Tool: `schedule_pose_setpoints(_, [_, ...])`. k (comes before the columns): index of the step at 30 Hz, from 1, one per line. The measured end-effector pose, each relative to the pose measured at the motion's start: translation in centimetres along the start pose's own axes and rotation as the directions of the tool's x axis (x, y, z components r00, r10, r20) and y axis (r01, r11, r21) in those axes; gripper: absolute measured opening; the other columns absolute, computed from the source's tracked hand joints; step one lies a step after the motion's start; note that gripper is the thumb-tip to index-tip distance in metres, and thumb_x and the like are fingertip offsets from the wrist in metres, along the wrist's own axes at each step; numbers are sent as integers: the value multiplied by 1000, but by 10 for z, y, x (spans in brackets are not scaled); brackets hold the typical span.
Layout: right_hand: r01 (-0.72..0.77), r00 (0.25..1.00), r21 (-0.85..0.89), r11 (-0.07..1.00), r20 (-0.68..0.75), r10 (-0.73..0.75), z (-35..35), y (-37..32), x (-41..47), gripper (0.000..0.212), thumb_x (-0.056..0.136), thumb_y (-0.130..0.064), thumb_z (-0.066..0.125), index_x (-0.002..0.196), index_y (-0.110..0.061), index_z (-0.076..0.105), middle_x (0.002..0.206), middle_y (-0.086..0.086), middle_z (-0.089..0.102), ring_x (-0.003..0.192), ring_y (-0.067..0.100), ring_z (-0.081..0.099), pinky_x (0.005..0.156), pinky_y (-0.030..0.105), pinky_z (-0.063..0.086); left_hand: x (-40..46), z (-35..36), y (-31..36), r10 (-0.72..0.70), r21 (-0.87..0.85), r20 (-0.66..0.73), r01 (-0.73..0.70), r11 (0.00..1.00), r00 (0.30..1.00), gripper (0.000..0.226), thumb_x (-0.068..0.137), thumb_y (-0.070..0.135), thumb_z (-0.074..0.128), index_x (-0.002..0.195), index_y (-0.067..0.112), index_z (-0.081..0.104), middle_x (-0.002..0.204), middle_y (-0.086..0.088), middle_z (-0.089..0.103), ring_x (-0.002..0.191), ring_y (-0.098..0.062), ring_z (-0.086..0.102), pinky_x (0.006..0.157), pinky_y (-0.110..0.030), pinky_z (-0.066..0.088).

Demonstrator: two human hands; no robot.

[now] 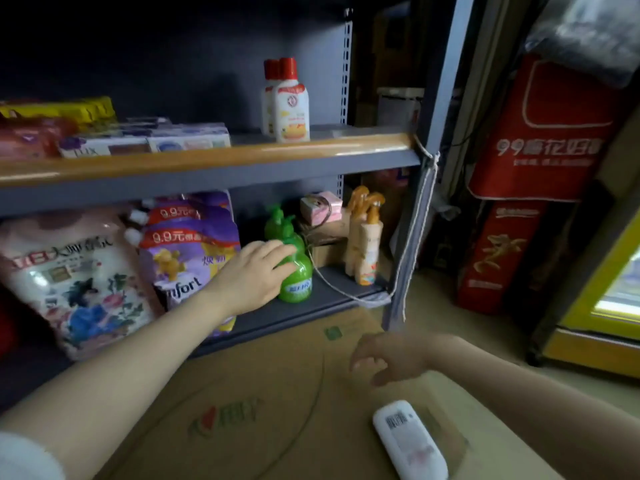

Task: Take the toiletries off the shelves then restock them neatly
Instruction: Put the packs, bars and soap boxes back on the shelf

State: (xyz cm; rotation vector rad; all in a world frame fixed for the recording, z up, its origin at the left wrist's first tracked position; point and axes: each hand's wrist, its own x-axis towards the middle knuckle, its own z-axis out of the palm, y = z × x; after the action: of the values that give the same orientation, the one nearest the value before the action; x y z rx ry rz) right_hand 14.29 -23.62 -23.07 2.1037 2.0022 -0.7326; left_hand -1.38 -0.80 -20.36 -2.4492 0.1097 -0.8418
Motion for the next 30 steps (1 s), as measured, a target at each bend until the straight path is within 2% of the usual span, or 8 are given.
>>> schedule_pose_setpoints(3, [57, 995, 14, 998, 81, -58, 35, 18, -8, 61, 84, 6, 52, 140, -15, 41, 145, 8, 36, 134, 21, 32, 101, 9, 19, -27, 16, 38, 59, -125, 125, -43, 991, 990, 27, 73, 21, 42, 90, 15, 62, 104, -6, 64, 98, -22, 47, 79, -33, 36])
schedule_pose_setpoints(6, [70, 990, -214, 974, 131, -42, 69, 28, -27, 74, 89, -15, 52, 146, -43, 14, 155, 2, 16, 136, 30, 24, 108, 45, 31, -38, 24, 70, 83, -250, 197, -32, 968, 977, 27, 73, 24, 42, 95, 20, 56, 102, 1, 63, 94, -17, 50, 71, -30, 47])
schedule_pose_setpoints(9, [193, 981, -502, 843, 73, -181, 79, 17, -48, 72, 87, -31, 42, 147, -40, 4, 158, 4, -5, 141, 31, 12, 106, 47, 30, -36, 24, 94, 103, -345, 235, -16, 939, 967, 28, 75, 25, 41, 96, 22, 59, 102, 4, 62, 90, -14, 56, 69, -26, 48])
schedule_pose_setpoints(16, [276, 895, -609, 744, -120, -430, 88, 18, -36, 49, 67, -31, 74, 114, -28, 60, 115, -3, 61, 96, 20, 58, 71, 26, 50, -33, 12, 148, 26, -628, 443, 289, 723, 896, 38, 88, 30, 35, 116, 21, 58, 124, 6, 53, 94, -20, 61, 73, -31, 51])
schedule_pose_setpoints(19, [191, 924, -366, 911, -245, -293, 82, 18, -29, 40, 82, -25, 63, 120, -17, 56, 115, 5, 57, 105, 25, 50, 83, 34, 43, -33, 6, 153, 59, -708, 543, 419, 569, 838, 35, 89, 12, 45, 122, 20, 54, 126, 6, 49, 103, -12, 54, 88, -29, 45])
schedule_pose_setpoints(22, [111, 854, 248, 962, -520, 35, 66, 8, -31, 30, 80, -17, 69, 108, -9, 60, 95, 6, 62, 85, 21, 59, 74, 33, 46, -30, 0, 147, -82, -761, 601, 600, 247, 795, 26, 87, 8, 51, 110, 19, 58, 107, 0, 61, 90, -4, 57, 82, -24, 43])
schedule_pose_setpoints(25, [336, 750, 700, 630, -603, 270, 33, -12, -33, 17, 85, -10, 65, 100, -14, 59, 88, 0, 67, 77, 9, 66, 71, 25, 55, -14, -19, 141, -172, -723, 686, 637, -268, 707, 20, 91, 31, 48, 107, 22, 57, 96, 7, 68, 86, 0, 62, 77, -20, 46])
schedule_pose_setpoints(30, [612, 648, 756, 232, -648, 400, -30, -41, -21, 21, 93, -17, 52, 114, -14, 50, 98, 7, 65, 85, 16, 66, 71, 27, 55, 31, -52, 123, -384, -790, 605, 463, -403, 697, 30, 85, 38, 60, 98, 11, 60, 78, 3, 72, 72, -9, 67, 64, -17, 49])
